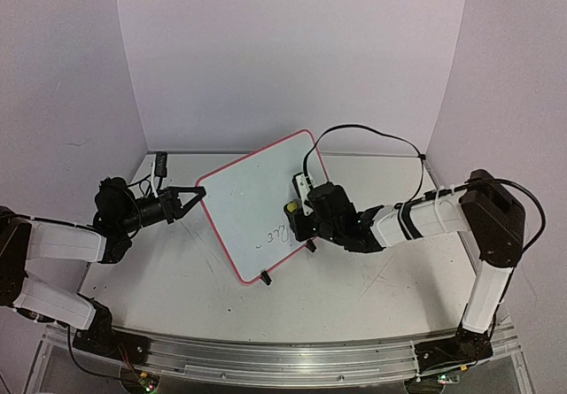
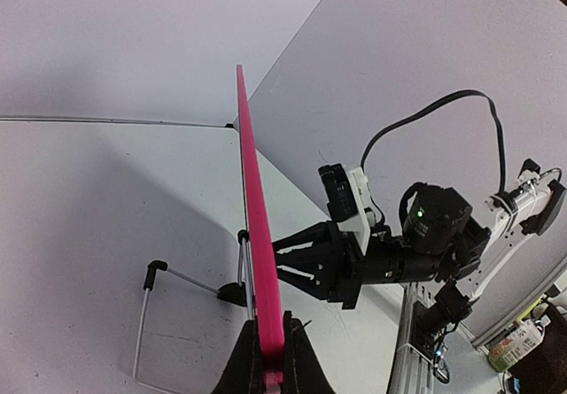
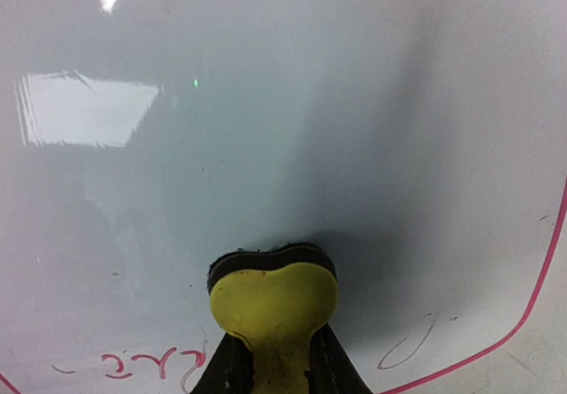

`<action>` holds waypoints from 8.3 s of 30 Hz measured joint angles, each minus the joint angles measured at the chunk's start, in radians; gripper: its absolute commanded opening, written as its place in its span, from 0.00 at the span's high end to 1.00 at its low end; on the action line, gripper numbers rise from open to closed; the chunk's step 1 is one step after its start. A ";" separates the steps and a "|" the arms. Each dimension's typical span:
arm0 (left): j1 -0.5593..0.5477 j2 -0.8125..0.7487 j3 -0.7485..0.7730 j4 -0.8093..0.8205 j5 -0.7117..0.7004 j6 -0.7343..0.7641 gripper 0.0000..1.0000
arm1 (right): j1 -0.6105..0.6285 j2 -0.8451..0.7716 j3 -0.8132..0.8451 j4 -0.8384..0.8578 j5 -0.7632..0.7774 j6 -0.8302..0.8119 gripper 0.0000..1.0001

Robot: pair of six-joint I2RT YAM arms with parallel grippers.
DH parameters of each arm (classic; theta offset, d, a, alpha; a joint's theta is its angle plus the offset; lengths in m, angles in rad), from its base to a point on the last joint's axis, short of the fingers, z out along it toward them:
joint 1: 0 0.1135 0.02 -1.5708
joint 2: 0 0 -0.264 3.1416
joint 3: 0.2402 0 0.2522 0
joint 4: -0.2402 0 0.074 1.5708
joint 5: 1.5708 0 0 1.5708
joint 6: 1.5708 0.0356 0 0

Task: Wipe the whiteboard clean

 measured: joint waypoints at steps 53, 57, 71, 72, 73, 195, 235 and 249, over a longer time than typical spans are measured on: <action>0.002 0.002 0.000 -0.002 -0.025 -0.023 1.00 | 0.032 0.107 -0.157 0.456 0.109 0.114 0.86; 0.002 0.002 0.000 -0.001 -0.019 -0.021 1.00 | 0.084 0.108 -0.164 0.479 0.113 0.105 0.86; -0.002 0.002 0.000 0.000 -0.007 -0.003 1.00 | 0.114 0.123 -0.235 0.557 0.066 0.187 0.86; -0.002 0.002 0.000 0.000 -0.008 -0.004 1.00 | 0.099 0.121 -0.238 0.558 0.060 0.191 0.86; -0.002 0.002 0.000 0.000 -0.010 -0.005 1.00 | 0.087 0.119 -0.239 0.557 0.057 0.196 0.86; -0.014 -0.126 -0.049 -0.054 -0.022 0.037 0.32 | -0.061 -0.520 -0.331 -0.513 0.251 0.473 0.78; -0.003 -0.753 -0.055 -0.876 -0.618 0.054 0.00 | -0.178 -0.255 -0.336 -0.496 0.112 0.610 0.02; -0.003 -0.693 -0.056 -0.950 -0.663 0.049 0.00 | -0.179 -0.928 -0.341 -0.670 0.012 0.383 0.02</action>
